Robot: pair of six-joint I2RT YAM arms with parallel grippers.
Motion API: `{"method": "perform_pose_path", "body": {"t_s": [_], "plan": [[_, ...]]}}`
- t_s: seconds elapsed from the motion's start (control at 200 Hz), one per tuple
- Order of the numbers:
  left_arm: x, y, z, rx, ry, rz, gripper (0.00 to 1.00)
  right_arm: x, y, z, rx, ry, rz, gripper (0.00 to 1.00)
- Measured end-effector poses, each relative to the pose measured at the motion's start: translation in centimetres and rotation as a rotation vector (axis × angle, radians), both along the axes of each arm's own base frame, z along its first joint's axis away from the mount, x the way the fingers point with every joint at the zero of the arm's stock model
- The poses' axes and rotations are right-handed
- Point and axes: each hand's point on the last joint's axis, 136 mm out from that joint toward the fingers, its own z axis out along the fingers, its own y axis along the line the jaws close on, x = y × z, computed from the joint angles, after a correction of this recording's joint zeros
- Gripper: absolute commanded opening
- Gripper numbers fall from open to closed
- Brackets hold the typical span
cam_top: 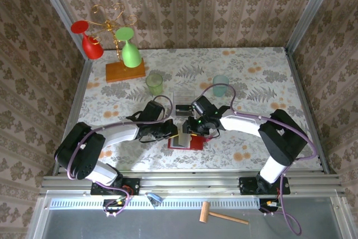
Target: Take the credit cards out of the card holder
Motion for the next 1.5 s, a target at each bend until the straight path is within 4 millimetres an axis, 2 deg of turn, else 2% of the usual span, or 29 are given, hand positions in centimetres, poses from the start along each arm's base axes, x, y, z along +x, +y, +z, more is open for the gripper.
{"method": "perform_pose_path", "body": {"t_s": [0.195,0.485,0.74,1.125,1.5], "plan": [[0.3,-1.1,0.9,-0.023,-0.017,-0.02,0.01,-0.1,-1.7,0.5,-0.013,-0.011,-0.033,0.34],[-0.4,-2.9,0.6,-0.029,-0.007,-0.074,0.01,-0.5,-4.3,0.7,-0.048,-0.016,-0.083,0.33],[-0.9,-4.4,0.3,-0.032,0.0,-0.113,0.01,-1.3,-5.7,0.3,-0.063,-0.008,-0.101,0.33],[-0.7,-6.3,0.0,-0.048,0.016,-0.148,0.01,-1.6,-6.5,0.6,-0.065,-0.024,-0.116,0.34],[-0.6,-6.4,-0.1,-0.047,0.018,-0.147,0.01,-1.6,-6.5,0.2,-0.072,-0.015,-0.116,0.34]]}}
